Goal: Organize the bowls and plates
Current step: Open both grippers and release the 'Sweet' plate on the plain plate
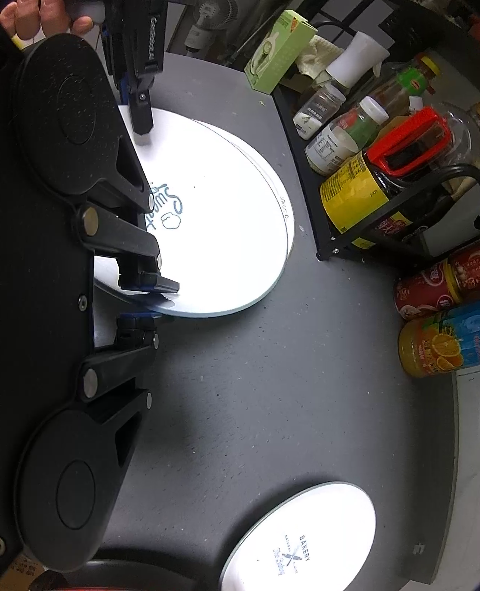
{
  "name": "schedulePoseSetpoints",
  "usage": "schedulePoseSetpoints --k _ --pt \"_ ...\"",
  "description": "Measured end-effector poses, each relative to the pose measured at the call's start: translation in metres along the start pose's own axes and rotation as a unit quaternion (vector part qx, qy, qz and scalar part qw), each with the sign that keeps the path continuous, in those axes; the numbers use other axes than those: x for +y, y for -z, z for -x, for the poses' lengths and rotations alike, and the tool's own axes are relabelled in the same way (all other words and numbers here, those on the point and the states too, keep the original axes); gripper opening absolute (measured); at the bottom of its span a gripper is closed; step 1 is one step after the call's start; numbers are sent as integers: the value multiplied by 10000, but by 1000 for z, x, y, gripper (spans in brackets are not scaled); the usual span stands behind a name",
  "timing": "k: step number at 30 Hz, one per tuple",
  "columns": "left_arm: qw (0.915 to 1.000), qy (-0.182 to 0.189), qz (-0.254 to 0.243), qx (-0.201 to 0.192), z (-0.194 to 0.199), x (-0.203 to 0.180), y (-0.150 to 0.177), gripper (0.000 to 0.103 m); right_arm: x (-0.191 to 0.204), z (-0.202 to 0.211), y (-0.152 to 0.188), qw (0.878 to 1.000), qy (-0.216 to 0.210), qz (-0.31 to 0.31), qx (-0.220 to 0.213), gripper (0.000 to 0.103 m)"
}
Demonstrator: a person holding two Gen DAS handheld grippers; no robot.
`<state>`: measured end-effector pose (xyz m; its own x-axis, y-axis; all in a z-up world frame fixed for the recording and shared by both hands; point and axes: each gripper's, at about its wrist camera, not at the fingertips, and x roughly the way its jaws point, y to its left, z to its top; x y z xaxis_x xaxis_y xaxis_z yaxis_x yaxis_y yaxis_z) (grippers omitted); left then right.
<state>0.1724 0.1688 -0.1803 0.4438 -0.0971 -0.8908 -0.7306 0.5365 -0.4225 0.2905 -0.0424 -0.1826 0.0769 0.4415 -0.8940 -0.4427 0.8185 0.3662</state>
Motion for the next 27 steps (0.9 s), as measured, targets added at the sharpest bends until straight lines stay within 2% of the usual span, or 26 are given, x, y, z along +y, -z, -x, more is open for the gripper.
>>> schedulePoseSetpoints --k 3,5,7,11,17,22,24,27 --pt "9999 -128 -23 -95 6 -3 -5 15 0 -4 -2 10000 -47 -20 0 9" --pt "9993 -275 -153 -213 11 -6 -7 28 2 -7 -3 10000 -69 -23 25 10" --pt "9987 -379 -209 -272 12 -7 -10 35 3 -10 -3 10000 -66 -14 36 10" --pt "9982 -511 -234 -208 5 -7 -12 36 3 -17 -4 10000 -34 -31 86 12" --pt "9966 -804 -117 -91 -11 -2 -14 36 12 -24 -5 9995 38 257 152 16" --pt "9959 -883 -176 -71 -17 0 -15 47 14 -28 -7 9992 50 333 214 19" --pt "9958 -897 -171 -71 -17 1 -15 48 16 -29 -8 9991 53 345 247 22" --pt "9949 -989 -192 -100 -15 -3 -15 48 20 -23 -10 9991 -49 337 250 34"
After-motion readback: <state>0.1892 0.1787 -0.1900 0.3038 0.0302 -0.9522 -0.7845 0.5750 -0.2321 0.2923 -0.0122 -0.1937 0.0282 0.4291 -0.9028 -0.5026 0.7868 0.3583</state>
